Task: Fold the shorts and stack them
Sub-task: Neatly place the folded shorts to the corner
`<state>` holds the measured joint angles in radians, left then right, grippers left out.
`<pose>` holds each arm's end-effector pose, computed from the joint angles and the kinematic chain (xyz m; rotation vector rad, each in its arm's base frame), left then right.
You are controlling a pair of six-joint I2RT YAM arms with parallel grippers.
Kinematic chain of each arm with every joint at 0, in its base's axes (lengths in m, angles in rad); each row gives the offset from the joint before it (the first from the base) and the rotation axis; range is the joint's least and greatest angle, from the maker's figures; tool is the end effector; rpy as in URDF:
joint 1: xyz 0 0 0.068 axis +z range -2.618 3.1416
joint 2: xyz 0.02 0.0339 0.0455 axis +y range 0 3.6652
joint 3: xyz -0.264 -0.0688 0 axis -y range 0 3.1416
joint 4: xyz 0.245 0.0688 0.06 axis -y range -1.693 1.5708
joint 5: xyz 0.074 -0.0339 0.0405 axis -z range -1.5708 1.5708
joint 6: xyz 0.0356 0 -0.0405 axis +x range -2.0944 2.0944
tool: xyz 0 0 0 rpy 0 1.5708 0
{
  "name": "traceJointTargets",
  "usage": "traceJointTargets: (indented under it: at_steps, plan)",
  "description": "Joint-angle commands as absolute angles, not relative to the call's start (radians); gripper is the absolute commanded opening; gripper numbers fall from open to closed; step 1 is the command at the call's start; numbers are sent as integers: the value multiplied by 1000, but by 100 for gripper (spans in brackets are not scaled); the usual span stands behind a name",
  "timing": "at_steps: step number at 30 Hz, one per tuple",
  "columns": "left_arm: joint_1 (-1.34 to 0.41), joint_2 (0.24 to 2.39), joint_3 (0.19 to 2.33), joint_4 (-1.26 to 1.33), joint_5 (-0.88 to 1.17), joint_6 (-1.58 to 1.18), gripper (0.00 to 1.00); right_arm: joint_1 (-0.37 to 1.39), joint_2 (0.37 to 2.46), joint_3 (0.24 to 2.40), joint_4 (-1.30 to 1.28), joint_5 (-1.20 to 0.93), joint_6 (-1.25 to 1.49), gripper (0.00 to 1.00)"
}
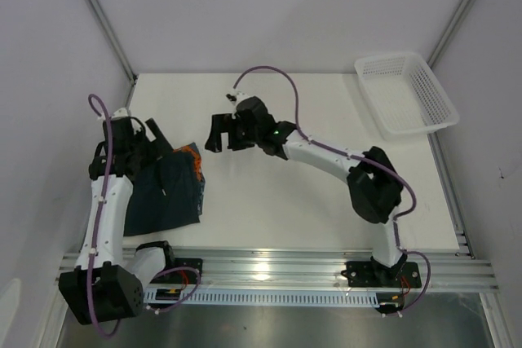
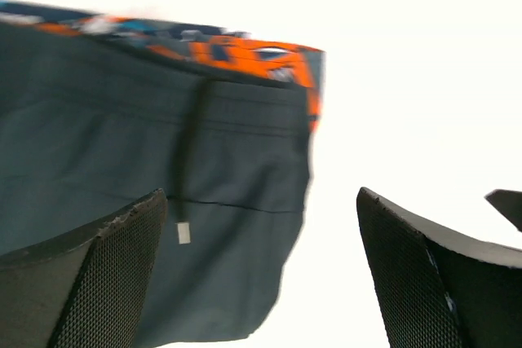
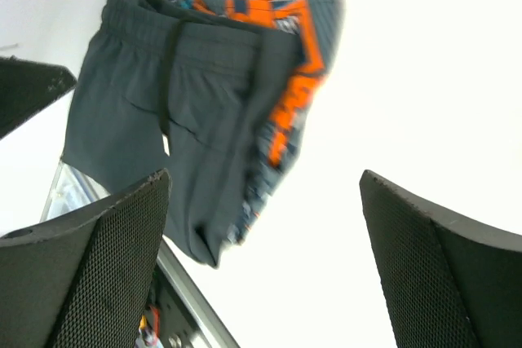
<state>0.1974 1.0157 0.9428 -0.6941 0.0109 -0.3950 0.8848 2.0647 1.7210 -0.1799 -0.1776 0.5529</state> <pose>0.2045 0.0405 0.3038 -0.6779 2.2401 -0.1108 0.3058 0.3835 0.2654 -0.4885 2.2123 1.0118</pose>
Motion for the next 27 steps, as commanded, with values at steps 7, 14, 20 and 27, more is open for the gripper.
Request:
traceJointTargets:
  at_steps: [7, 14, 20, 27]
  plan:
    - [-121, 893, 878, -511, -35, -576, 99, 775, 1478, 1148, -54, 36, 428, 99]
    - [-308, 710, 626, -302, -103, -603, 99, 756, 1088, 834, -67, 251, 370, 99]
    - [-449, 609, 451, -183, -167, -600, 99, 753, 749, 620, -86, 429, 353, 100]
    - [-574, 531, 302, -108, -261, -562, 99, 755, 539, 441, -161, 541, 367, 100]
